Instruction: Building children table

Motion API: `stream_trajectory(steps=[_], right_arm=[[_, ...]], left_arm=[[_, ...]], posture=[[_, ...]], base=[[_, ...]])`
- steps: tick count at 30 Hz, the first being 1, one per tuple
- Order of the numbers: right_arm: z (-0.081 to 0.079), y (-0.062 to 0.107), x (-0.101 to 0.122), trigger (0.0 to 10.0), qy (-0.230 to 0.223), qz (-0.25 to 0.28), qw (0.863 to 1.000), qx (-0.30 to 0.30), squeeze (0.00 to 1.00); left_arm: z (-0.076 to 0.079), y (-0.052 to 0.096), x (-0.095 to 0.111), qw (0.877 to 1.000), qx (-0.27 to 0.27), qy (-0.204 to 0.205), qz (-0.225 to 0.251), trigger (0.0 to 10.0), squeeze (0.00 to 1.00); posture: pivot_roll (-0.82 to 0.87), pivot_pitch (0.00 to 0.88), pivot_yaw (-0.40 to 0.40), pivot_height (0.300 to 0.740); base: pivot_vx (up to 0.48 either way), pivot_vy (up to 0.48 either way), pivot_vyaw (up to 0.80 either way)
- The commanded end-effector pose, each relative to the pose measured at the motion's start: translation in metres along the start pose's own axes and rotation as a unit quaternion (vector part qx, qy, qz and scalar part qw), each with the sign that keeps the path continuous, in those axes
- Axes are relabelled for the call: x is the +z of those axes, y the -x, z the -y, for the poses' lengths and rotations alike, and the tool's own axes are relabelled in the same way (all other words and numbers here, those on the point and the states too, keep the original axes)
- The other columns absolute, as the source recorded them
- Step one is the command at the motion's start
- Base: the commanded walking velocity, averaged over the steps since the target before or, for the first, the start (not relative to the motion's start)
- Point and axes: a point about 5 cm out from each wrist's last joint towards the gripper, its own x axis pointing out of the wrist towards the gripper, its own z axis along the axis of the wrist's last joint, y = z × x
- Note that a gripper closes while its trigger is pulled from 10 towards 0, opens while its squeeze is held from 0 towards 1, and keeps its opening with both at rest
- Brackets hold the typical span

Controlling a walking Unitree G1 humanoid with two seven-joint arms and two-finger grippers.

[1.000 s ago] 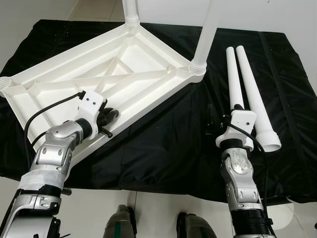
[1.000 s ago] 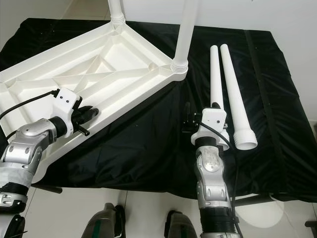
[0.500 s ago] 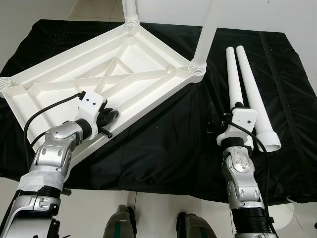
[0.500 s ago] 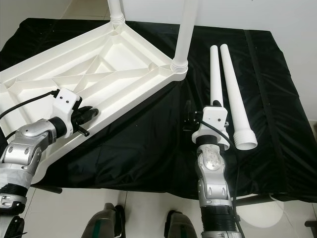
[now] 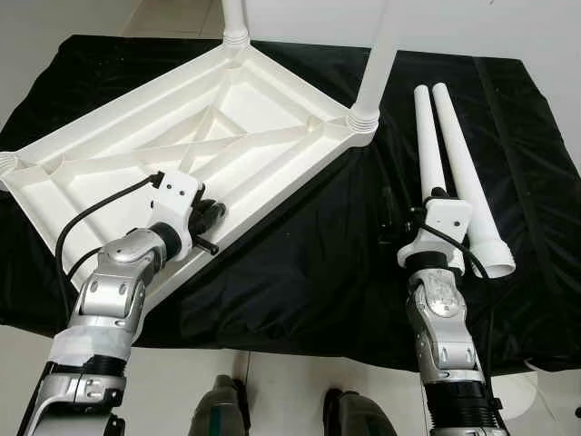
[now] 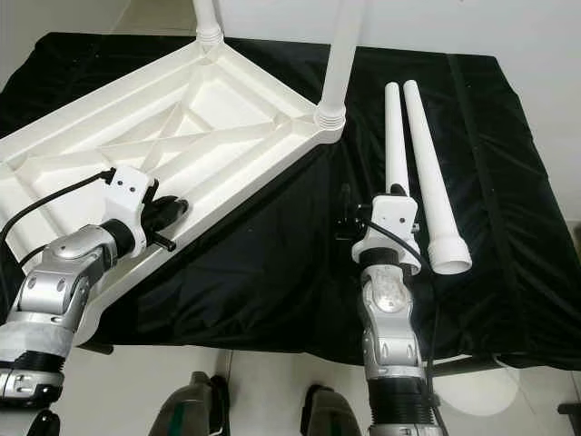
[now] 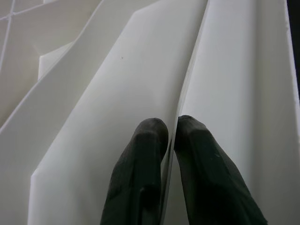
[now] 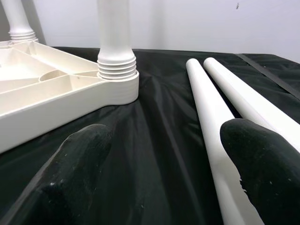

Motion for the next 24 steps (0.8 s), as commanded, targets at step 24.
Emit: stream_trajectory(steps=[24], right_arm=[[-0.018,-0.030,-0.008,10.0,-0.018,-0.036,0.998,0.055,0.00]], left_arm=[[0.001,-0.010,-0.005,0.989,0.135,0.057,-0.003,0.0,0.00]], posture=[[0.05,0.191,0.016,0.740]], base=[[0.000,0.000,0.00]])
